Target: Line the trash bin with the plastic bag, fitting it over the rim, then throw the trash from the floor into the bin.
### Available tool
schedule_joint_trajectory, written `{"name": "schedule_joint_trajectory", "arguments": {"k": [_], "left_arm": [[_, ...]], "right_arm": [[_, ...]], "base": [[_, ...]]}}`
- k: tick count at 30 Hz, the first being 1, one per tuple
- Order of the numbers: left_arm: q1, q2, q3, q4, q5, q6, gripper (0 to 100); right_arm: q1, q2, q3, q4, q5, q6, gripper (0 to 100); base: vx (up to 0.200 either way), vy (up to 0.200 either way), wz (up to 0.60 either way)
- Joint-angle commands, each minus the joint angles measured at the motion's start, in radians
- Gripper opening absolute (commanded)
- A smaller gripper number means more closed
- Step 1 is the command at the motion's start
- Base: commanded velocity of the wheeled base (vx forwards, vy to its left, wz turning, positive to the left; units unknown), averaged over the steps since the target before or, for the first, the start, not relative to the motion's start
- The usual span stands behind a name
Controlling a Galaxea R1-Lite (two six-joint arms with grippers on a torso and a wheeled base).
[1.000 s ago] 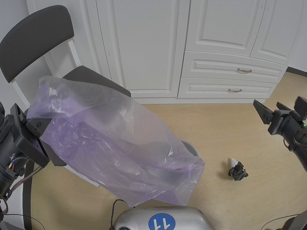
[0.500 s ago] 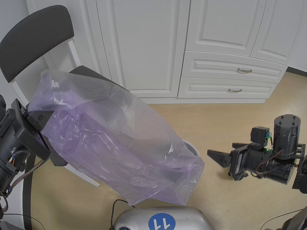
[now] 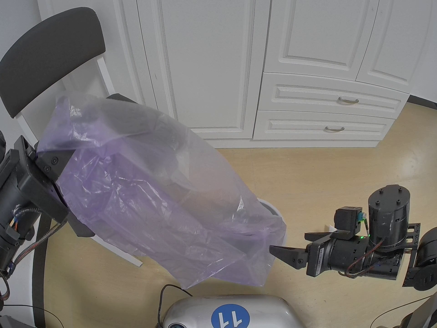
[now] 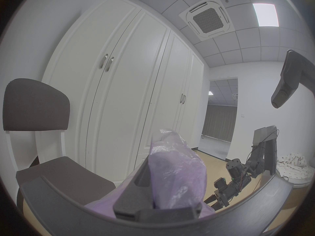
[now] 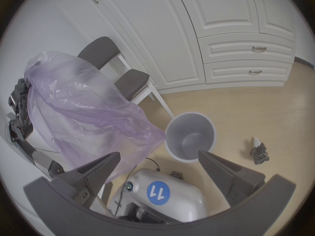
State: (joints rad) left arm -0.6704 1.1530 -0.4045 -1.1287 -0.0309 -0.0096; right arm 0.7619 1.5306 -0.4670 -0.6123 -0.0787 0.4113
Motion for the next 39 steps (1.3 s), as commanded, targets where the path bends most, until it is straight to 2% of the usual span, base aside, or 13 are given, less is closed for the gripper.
{"name": "schedule_joint_trajectory", "arguments": {"k": [1,2,7,13,19,29,37,38,39], "left_arm": [[-0.001,-0.006,0.001,0.000,0.000,-0.001,0],[-0.001,-0.007,0.003,0.000,0.000,0.000,0],[-0.031,-0.010,0.001,-0.002,0.000,0.000,0],[-0.101,-0.032,0.006,-0.002,0.000,-0.001,0],[-0.103,-0.032,0.006,-0.002,0.000,-0.003,0],[-0.106,-0.032,0.009,-0.002,0.000,-0.003,0],[-0.106,-0.032,0.010,-0.002,0.000,-0.001,0],[-0.106,-0.032,0.010,-0.002,0.000,-0.001,0],[-0.106,-0.032,0.010,-0.002,0.000,-0.001,0]], "right_arm": [[0.014,0.118,0.011,-0.153,0.014,0.073,100],[0.013,0.151,0.027,-0.231,0.014,0.083,100],[0.013,0.207,0.073,-0.376,0.028,0.081,100],[0.013,0.209,0.079,-0.392,0.048,0.084,100],[0.013,0.210,0.071,-0.408,0.047,0.092,100],[0.013,0.241,0.090,-0.557,0.039,0.116,100],[0.014,0.249,0.105,-0.569,0.037,0.106,100],[0.014,0.246,0.105,-0.569,0.036,0.106,0],[0.014,0.243,0.103,-0.569,0.036,0.106,0]], "base": [[0.000,0.000,0.00],[0.000,0.000,0.00],[0.000,0.000,0.00],[0.000,0.000,0.00],[0.000,0.000,0.00],[0.000,0.000,0.00],[0.000,0.000,0.00],[0.000,0.000,0.00],[0.000,0.000,0.00]]}}
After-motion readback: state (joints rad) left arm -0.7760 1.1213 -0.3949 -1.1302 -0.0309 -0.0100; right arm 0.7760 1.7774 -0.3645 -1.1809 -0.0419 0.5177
